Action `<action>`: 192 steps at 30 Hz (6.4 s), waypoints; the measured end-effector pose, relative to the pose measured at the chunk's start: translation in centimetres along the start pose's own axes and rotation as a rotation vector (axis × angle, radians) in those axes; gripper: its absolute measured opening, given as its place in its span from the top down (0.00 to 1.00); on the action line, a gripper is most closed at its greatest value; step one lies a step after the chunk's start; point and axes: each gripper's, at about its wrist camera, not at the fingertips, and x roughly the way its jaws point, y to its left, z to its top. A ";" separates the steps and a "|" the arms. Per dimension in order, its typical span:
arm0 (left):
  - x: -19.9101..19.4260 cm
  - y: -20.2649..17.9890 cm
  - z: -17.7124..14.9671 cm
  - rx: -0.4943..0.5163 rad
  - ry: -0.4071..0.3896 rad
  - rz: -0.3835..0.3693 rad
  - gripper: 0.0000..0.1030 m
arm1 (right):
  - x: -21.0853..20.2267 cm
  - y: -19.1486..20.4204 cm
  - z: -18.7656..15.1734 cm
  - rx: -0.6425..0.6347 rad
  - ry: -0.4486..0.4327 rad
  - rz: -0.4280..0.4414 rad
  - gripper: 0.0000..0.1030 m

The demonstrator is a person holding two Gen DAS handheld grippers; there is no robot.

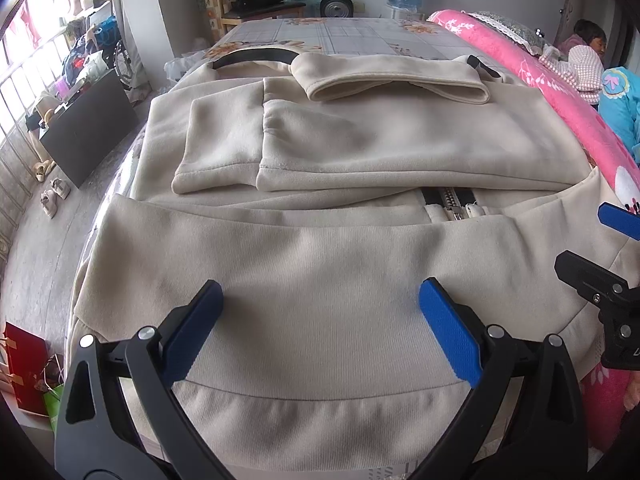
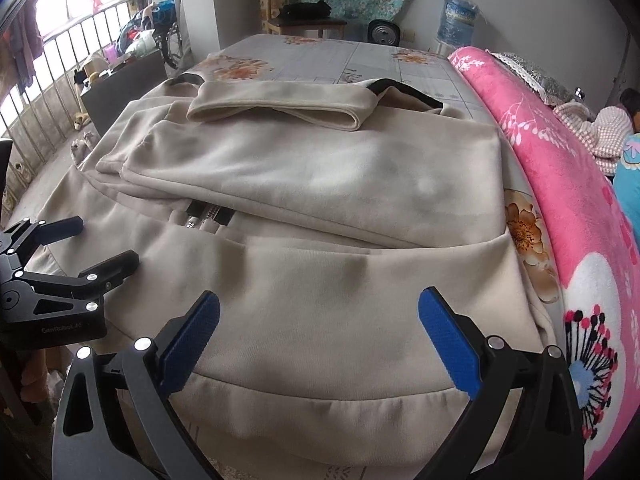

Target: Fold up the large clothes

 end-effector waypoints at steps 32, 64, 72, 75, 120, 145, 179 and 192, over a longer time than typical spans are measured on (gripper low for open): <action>-0.4 0.4 -0.2 0.018 -0.039 -0.026 0.08 | 1.8 0.0 -0.9 -0.002 0.020 0.011 0.06; -1.3 16.0 -1.4 -0.153 -0.064 -0.246 0.63 | 1.9 0.1 -0.8 -0.005 0.022 0.007 0.06; -0.3 15.4 -0.7 -0.144 -0.073 -0.244 0.66 | 1.9 0.1 -0.7 -0.004 0.026 0.006 0.06; -0.4 15.6 -0.3 -0.172 -0.085 -0.258 0.68 | 1.9 0.1 -0.7 -0.003 0.026 0.006 0.06; -0.8 9.8 -1.1 0.091 -0.091 0.112 0.80 | -1.3 -13.2 -1.9 0.321 0.010 0.050 0.68; -1.9 9.2 -1.9 0.130 -0.145 0.155 0.91 | -2.7 -9.0 -1.2 0.093 -0.043 -0.177 0.94; 3.8 13.9 20.2 0.037 -0.187 0.040 0.86 | 5.1 -16.7 20.0 0.170 -0.163 -0.046 0.79; 7.7 15.6 16.4 -0.082 0.056 -0.168 0.78 | 9.6 -16.7 15.3 0.123 0.051 0.082 0.77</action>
